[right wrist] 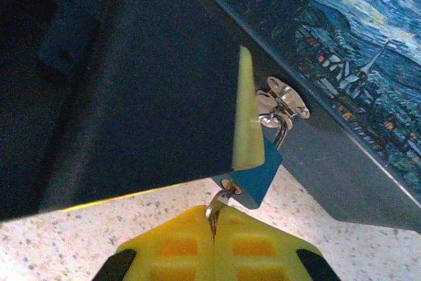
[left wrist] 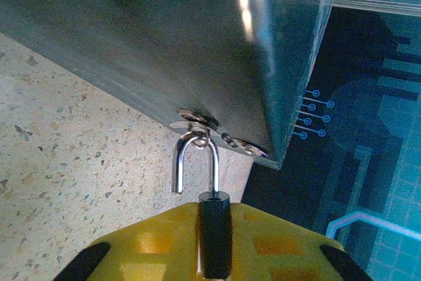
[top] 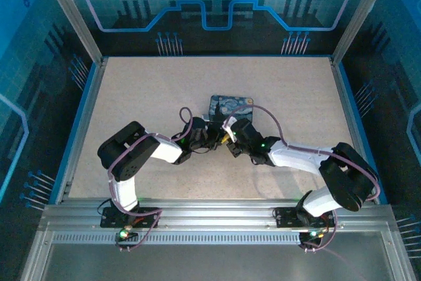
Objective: Unlock a padlock with a key
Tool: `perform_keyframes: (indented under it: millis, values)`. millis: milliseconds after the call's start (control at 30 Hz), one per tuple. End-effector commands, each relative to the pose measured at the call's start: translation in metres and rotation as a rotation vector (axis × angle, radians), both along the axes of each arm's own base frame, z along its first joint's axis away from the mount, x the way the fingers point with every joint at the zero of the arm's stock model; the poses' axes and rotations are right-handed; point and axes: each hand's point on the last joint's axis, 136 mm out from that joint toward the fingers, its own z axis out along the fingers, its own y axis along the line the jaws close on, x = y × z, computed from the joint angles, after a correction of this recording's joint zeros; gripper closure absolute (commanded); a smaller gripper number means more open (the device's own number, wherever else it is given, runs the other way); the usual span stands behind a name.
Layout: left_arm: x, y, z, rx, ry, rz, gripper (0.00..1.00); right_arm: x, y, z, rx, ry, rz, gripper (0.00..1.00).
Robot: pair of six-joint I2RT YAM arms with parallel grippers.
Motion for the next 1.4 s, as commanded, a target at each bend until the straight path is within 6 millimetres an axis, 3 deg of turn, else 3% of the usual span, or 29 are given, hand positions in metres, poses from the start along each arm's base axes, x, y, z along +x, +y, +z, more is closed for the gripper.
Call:
perform_keyframes:
  millis: [0, 167, 367, 733, 933, 1167, 1367]
  values:
    - [-0.007, -0.005, -0.007, 0.01, -0.002, -0.036, 0.78, 0.006, 0.008, -0.002, 0.126, 0.019, -0.045, 1.0]
    - [-0.009, 0.001, -0.016, 0.029, 0.025, -0.032, 0.6, 0.002, 0.002, -0.014, 0.171, 0.052, -0.086, 1.0]
    - [-0.011, 0.018, -0.016, 0.057, 0.022, -0.006, 0.5, -0.003, -0.007, -0.023, 0.244, 0.1, -0.132, 1.0]
    - [-0.007, 0.055, 0.012, 0.13, -0.049, 0.036, 0.39, -0.005, -0.019, -0.02, 0.499, 0.185, -0.225, 1.0]
    - [-0.004, 0.081, 0.026, 0.272, -0.086, 0.026, 0.29, -0.005, -0.027, -0.02, 0.632, 0.272, -0.294, 1.0]
    - [0.012, 0.095, 0.036, 0.443, -0.12, -0.078, 0.2, -0.006, -0.038, -0.029, 0.679, 0.343, -0.357, 1.0]
    - [0.039, 0.089, 0.032, 0.509, -0.119, -0.153, 0.15, -0.005, -0.043, -0.035, 0.713, 0.403, -0.39, 1.0]
